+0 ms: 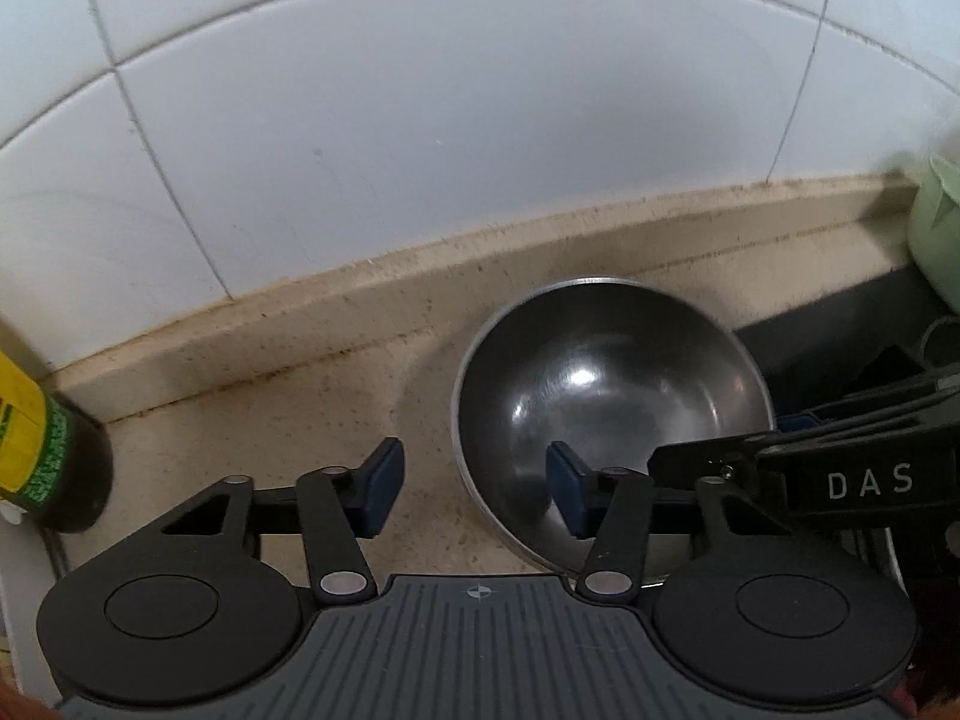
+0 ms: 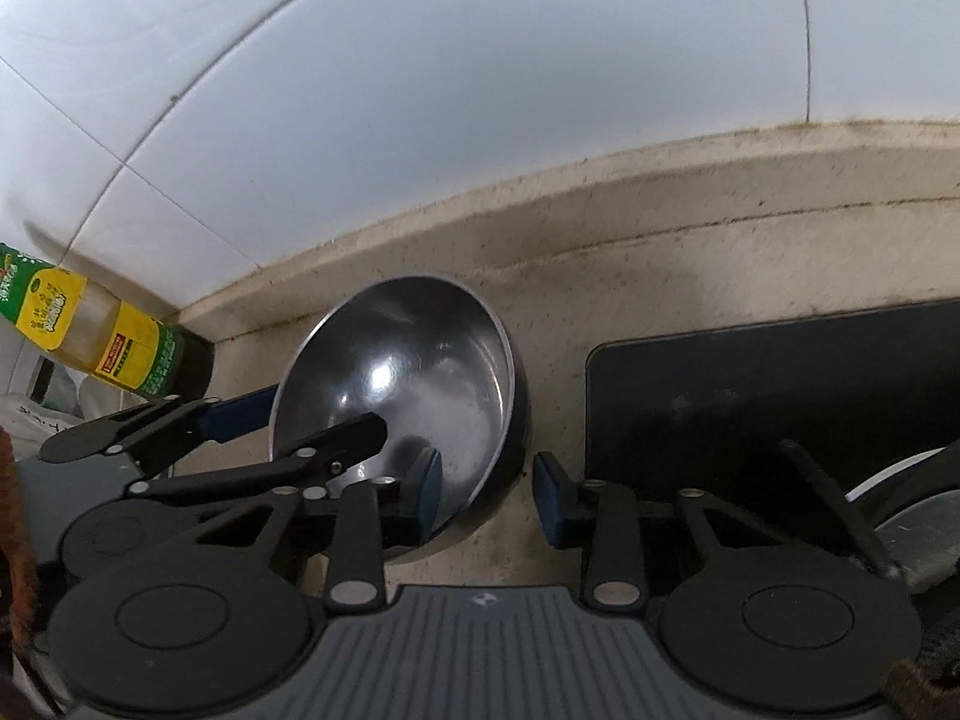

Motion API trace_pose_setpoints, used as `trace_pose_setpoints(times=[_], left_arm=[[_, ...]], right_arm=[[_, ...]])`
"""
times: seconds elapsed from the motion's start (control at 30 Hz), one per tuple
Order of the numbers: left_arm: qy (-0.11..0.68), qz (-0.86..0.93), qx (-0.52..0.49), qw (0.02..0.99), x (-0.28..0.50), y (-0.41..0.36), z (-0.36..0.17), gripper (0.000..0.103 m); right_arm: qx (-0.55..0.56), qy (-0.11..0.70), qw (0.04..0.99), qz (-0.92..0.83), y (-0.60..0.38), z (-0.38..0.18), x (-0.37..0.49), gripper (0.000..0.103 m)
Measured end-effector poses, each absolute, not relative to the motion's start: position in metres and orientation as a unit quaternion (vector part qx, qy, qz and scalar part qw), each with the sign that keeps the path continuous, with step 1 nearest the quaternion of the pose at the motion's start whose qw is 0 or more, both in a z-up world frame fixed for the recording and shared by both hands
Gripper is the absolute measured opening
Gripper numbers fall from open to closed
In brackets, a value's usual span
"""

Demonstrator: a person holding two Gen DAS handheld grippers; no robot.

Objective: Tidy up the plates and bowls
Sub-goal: 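Grasp the rim of the last steel bowl with both tools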

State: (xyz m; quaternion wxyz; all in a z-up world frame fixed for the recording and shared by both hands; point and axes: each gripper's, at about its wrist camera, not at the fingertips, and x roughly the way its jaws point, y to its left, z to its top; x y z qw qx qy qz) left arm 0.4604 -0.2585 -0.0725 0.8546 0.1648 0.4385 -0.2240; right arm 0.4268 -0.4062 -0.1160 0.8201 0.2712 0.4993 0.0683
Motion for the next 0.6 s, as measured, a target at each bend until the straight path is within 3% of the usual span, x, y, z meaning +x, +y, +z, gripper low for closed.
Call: trace_pose_setpoints(times=[0.37,0.6], left_arm=[[0.436,-0.240,0.165,0.851,0.462,-0.263,-0.075,0.046],[0.432,-0.244,0.169,0.852,0.458,-0.266,-0.074,0.046]], right_arm=[[0.291,0.487,0.821,0.063,-0.418,-0.121,0.432,0.020],[0.288,0.489,0.821,0.062,-0.412,-0.125,0.436,0.019]])
